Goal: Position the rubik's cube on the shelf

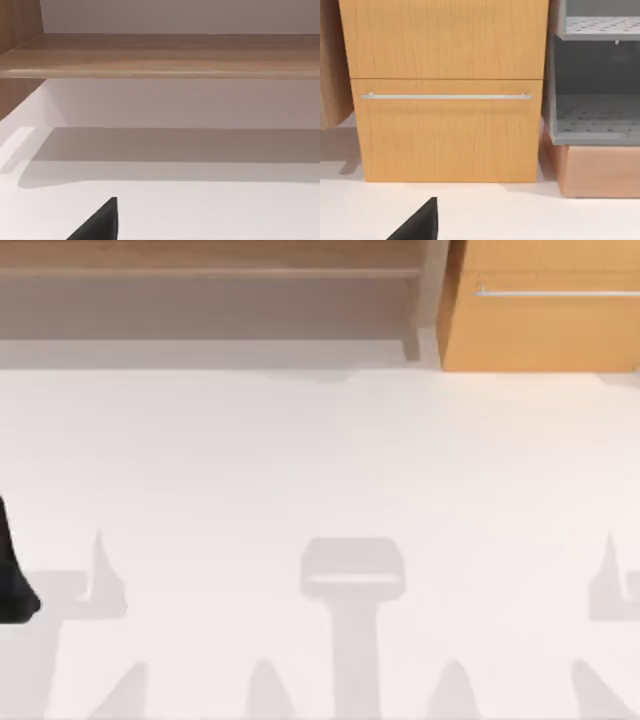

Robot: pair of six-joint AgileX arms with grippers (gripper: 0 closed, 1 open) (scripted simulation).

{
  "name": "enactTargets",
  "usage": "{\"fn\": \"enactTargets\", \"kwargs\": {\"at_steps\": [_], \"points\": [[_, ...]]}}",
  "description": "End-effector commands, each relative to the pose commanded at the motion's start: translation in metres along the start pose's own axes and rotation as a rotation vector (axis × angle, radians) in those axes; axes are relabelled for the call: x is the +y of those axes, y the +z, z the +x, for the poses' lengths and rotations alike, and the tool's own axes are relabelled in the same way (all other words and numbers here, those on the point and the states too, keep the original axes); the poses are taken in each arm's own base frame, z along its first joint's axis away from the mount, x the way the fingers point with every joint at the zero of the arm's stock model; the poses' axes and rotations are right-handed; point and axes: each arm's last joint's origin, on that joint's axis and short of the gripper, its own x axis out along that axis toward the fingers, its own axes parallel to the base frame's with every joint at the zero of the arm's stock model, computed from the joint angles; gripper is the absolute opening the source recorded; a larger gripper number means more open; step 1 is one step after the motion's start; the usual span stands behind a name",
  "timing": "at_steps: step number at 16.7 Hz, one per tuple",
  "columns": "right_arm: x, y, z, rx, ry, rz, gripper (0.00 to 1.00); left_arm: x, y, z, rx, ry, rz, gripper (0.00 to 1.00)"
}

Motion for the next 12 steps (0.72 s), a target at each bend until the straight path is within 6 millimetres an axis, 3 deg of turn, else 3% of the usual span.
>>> {"fn": "enactTargets", "kwargs": {"at_steps": [5,9,12], "points": [[0.000,0.012,0.002,-0.020,-0.004,-0.058,1.00,0.000,0.000,0.000,0.000,0.000,0.000,1.00],[0.001,0.045,0.014,-0.060,-0.013,-0.244,1.00,0.000,0.000,0.000,0.000,0.000,0.000,1.00],[0.003,0.074,0.039,-0.083,-0.022,-0.434,1.00,0.000,0.000,0.000,0.000,0.000,0.000,1.00]]}}
